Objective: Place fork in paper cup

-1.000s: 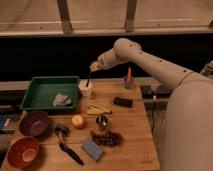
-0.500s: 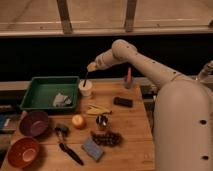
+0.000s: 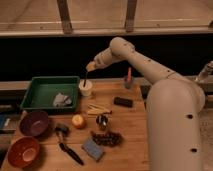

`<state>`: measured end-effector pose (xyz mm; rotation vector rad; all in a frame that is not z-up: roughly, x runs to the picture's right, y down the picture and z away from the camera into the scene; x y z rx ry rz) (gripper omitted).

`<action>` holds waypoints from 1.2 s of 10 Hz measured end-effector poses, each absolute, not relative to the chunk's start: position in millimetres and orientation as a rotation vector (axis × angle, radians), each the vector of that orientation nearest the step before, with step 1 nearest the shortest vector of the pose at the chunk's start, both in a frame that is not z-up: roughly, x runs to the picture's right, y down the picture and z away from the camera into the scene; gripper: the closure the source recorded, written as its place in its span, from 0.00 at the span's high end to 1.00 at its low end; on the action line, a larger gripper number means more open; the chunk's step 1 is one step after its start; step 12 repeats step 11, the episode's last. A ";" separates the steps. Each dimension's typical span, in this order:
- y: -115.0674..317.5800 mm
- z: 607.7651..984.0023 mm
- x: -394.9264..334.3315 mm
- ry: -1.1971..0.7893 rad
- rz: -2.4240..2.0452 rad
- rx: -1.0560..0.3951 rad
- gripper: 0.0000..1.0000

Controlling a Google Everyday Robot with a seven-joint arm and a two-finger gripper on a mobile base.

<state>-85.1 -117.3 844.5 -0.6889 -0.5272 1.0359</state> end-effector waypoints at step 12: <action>-91.8 843.0 -94.3 -0.517 1.024 -0.780 0.80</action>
